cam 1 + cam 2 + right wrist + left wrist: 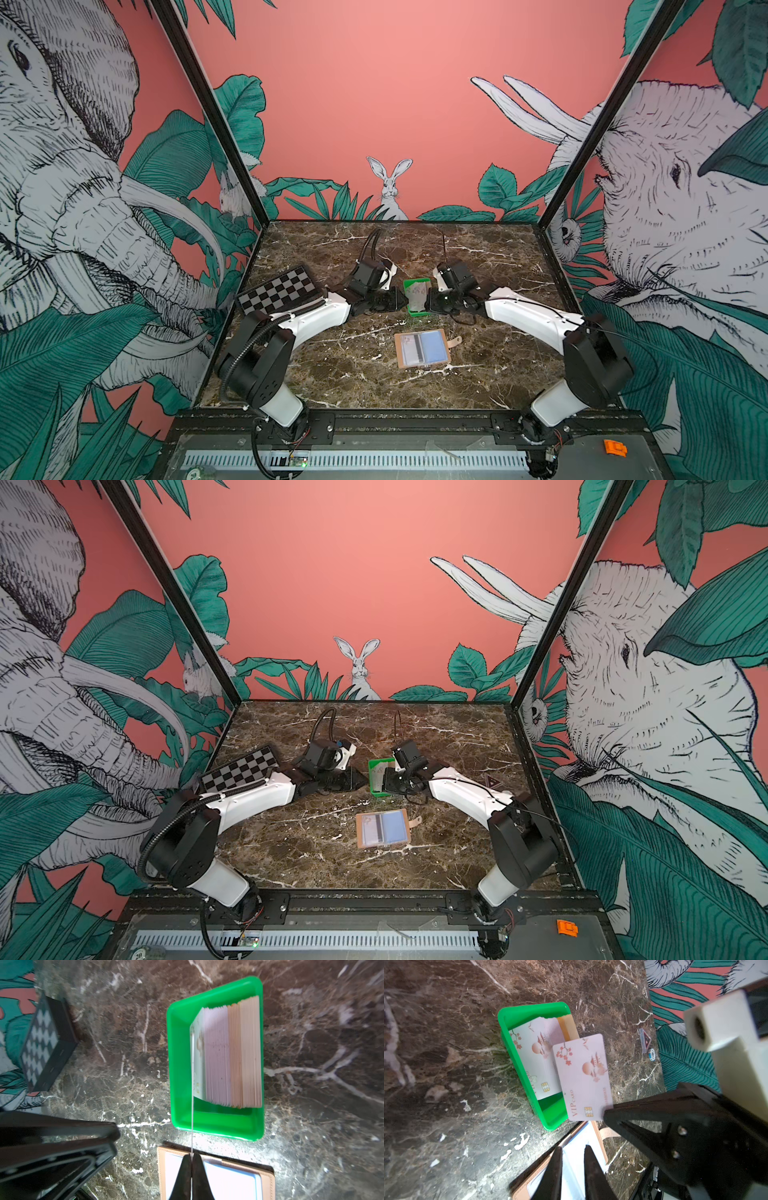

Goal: Put the credit cards into the card holder

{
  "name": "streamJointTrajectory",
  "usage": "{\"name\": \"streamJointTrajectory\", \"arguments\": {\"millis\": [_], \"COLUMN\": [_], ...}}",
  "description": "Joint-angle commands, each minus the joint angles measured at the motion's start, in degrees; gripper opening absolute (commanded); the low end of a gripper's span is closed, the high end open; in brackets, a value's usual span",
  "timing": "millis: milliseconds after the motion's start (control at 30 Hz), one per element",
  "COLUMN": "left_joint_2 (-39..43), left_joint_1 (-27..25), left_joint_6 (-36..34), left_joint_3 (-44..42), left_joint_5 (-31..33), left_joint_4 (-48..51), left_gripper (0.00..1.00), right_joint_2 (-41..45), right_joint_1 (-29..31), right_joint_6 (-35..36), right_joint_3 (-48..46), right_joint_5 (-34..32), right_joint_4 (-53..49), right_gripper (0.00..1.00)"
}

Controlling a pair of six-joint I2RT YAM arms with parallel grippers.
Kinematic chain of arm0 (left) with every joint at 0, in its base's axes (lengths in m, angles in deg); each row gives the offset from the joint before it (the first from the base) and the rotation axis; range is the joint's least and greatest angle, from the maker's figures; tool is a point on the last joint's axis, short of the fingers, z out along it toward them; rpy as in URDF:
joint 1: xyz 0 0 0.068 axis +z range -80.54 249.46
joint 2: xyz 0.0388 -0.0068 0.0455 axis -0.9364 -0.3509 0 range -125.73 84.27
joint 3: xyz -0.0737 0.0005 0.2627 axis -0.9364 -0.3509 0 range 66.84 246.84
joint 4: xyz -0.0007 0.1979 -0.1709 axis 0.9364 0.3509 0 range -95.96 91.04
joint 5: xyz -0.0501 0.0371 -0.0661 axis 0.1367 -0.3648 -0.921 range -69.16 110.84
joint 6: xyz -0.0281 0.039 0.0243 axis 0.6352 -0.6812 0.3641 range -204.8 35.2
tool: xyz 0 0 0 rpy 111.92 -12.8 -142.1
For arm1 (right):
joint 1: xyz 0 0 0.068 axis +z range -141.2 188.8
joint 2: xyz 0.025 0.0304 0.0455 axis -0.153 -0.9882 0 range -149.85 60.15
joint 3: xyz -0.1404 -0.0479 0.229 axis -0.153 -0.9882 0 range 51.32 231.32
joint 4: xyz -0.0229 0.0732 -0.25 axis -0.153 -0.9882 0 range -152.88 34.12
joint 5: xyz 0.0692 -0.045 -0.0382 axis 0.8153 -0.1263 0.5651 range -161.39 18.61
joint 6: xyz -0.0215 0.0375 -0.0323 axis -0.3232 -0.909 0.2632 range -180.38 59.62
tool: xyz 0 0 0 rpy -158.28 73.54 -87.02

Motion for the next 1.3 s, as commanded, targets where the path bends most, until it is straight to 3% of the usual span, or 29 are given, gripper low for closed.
{"name": "streamJointTrajectory", "arguments": {"millis": [0, 433, 833, 1067, 1267], "left_joint_2": [4.36, 11.07, 9.28, 9.15, 10.38], "left_joint_1": [0.10, -3.34, -7.40, -8.65, -8.64], "left_joint_6": [3.25, 15.06, 22.03, 24.05, 24.13], "left_joint_3": [-3.95, -20.77, -25.25, -24.66, -25.41], "left_joint_5": [-3.43, -8.34, -12.19, -14.19, -14.61], "left_joint_4": [-8.06, -36.16, -56.97, -62.55, -60.97], "left_gripper": [0.22, 0.30, 0.33, 0.34, 0.34], "right_joint_2": [3.49, 19.62, 36.19, 42.25, 44.88], "right_joint_1": [-0.46, -0.99, -0.97, -1.07, -1.15], "right_joint_6": [2.28, 4.86, -1.90, -5.77, -7.77], "right_joint_3": [-1.15, -9.82, -18.45, -23.07, -24.37], "right_joint_5": [0.52, 6.89, 14.34, 19.18, 20.78], "right_joint_4": [-0.07, 0.53, 3.92, 8.61, 10.40], "right_gripper": [0.00, 0.00, 0.00, 0.00, 0.00]}}
